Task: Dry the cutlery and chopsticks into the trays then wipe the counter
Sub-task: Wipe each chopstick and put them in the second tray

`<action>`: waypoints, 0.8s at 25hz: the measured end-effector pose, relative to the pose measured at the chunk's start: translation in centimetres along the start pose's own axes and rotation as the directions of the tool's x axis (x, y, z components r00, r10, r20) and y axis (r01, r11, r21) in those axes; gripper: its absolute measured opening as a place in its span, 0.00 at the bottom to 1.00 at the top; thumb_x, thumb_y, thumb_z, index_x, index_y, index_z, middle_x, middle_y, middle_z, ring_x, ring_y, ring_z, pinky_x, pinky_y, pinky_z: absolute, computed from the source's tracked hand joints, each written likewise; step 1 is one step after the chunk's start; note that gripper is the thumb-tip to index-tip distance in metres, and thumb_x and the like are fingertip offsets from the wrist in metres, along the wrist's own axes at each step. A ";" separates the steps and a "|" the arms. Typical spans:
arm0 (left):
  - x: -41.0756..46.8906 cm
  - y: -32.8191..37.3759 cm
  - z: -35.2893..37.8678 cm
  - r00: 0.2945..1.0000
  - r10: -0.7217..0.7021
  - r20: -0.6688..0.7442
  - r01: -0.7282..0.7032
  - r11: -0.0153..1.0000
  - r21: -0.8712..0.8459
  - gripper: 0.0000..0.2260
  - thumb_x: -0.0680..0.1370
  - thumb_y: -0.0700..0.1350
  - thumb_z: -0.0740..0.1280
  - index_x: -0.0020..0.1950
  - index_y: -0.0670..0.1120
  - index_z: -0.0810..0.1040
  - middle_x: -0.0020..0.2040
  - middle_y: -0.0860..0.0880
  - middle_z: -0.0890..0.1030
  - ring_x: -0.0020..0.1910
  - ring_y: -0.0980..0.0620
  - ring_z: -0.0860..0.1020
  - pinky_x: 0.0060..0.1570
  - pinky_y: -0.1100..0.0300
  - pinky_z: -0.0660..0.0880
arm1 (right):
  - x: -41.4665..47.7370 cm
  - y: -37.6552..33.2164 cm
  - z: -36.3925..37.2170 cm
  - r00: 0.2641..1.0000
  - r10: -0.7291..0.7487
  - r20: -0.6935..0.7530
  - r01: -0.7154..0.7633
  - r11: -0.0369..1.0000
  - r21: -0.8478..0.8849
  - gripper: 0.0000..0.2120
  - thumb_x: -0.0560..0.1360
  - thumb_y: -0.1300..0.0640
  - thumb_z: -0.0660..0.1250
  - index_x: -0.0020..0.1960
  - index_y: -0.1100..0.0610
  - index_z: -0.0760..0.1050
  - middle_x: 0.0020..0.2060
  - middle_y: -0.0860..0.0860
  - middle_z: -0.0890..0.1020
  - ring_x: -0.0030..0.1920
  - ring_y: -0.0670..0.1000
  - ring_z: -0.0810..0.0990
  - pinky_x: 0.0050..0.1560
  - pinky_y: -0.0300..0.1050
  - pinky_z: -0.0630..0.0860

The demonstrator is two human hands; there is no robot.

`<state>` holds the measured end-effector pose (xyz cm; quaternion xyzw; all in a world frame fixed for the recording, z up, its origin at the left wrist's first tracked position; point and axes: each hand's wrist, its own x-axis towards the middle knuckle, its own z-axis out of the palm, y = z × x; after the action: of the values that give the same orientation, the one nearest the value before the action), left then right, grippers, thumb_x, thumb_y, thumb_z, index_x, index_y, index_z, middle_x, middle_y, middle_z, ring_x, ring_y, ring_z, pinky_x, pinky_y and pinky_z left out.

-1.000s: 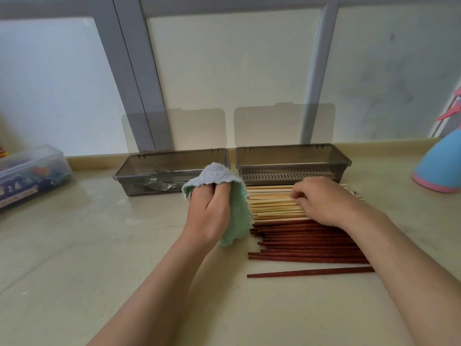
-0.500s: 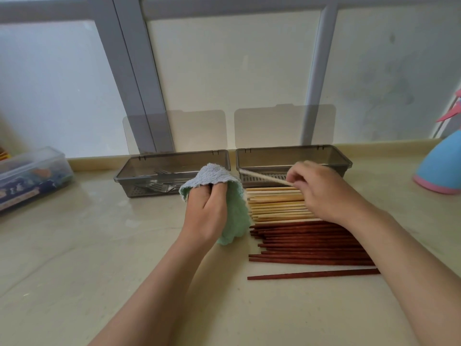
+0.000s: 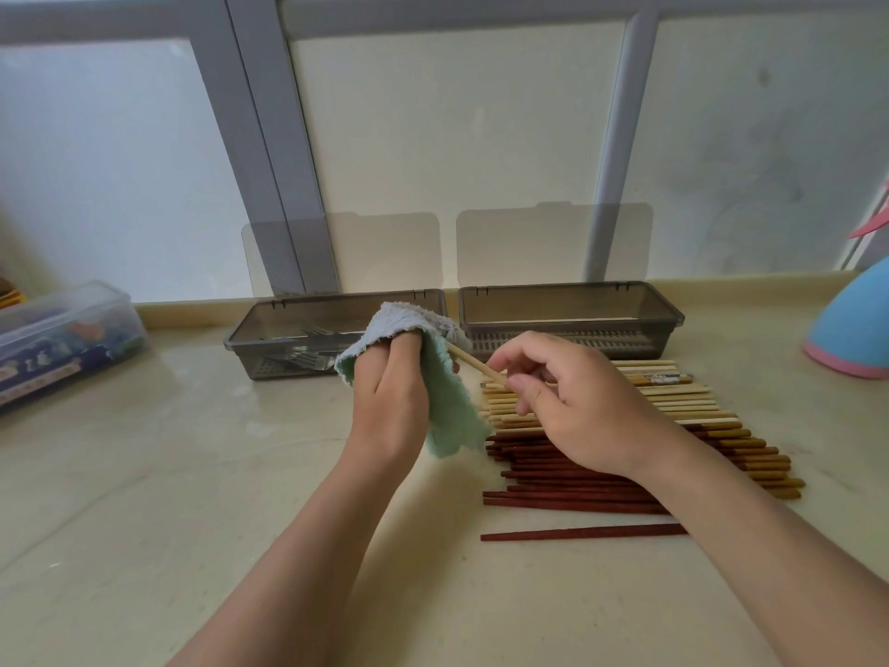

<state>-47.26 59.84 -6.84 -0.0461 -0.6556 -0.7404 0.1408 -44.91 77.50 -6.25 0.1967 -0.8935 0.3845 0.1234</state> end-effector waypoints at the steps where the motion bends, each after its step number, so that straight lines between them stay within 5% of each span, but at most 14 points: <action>1: 0.0 0.0 0.0 1.000 0.005 -0.012 -0.005 1.000 0.000 0.15 0.77 0.50 0.59 0.38 0.43 0.77 0.38 0.45 0.77 0.40 0.48 0.75 0.46 0.40 0.76 | 0.0 0.0 0.1 1.000 -0.001 0.005 0.001 1.000 -0.003 0.11 0.82 0.62 0.63 0.56 0.47 0.78 0.43 0.45 0.80 0.43 0.45 0.81 0.44 0.39 0.78; 4: -0.2 0.3 0.4 0.997 0.003 -0.081 -0.002 1.000 0.017 0.19 0.84 0.44 0.57 0.33 0.50 0.75 0.27 0.58 0.75 0.30 0.60 0.72 0.38 0.58 0.71 | -0.1 -0.3 1.0 1.000 -0.005 0.015 0.005 0.999 0.053 0.10 0.81 0.63 0.63 0.55 0.50 0.78 0.42 0.47 0.81 0.42 0.47 0.81 0.44 0.44 0.79; 10: -0.8 0.1 1.4 0.992 0.112 -0.065 -0.108 0.992 0.068 0.18 0.86 0.40 0.53 0.37 0.47 0.72 0.25 0.60 0.75 0.26 0.63 0.72 0.29 0.70 0.69 | 0.1 -1.0 3.0 0.996 -0.039 -0.085 0.055 0.979 0.198 0.07 0.79 0.67 0.64 0.50 0.58 0.78 0.42 0.49 0.81 0.42 0.49 0.80 0.43 0.47 0.79; 13: -1.3 -0.2 1.8 0.992 0.125 -0.011 -0.123 0.984 0.126 0.18 0.85 0.40 0.54 0.36 0.45 0.69 0.26 0.59 0.72 0.26 0.62 0.69 0.28 0.68 0.67 | 0.4 -1.4 2.9 0.990 -0.069 -0.123 0.092 0.976 0.196 0.08 0.79 0.69 0.64 0.48 0.58 0.77 0.40 0.48 0.81 0.40 0.47 0.79 0.40 0.40 0.76; 15: -1.0 -0.2 1.7 0.996 0.091 -0.027 -0.087 0.988 0.126 0.18 0.85 0.42 0.54 0.37 0.45 0.71 0.27 0.57 0.73 0.28 0.60 0.70 0.29 0.65 0.69 | 0.3 -1.5 2.6 0.995 -0.037 -0.094 0.058 0.973 0.221 0.07 0.80 0.66 0.65 0.52 0.55 0.78 0.41 0.48 0.82 0.41 0.48 0.81 0.41 0.44 0.80; 20: 1.3 0.5 0.2 0.974 0.004 -0.228 -0.019 0.998 -0.063 0.16 0.86 0.46 0.54 0.45 0.48 0.79 0.37 0.54 0.83 0.38 0.56 0.80 0.44 0.59 0.78 | -0.3 -0.8 1.0 0.985 0.131 0.115 -0.146 0.980 0.136 0.06 0.80 0.58 0.67 0.54 0.53 0.82 0.37 0.48 0.84 0.37 0.46 0.84 0.41 0.46 0.83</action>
<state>-48.38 59.78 -6.04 0.0309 -0.6106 -0.7608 0.2177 -44.39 76.37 -6.54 0.1621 -0.8802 0.4448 0.0344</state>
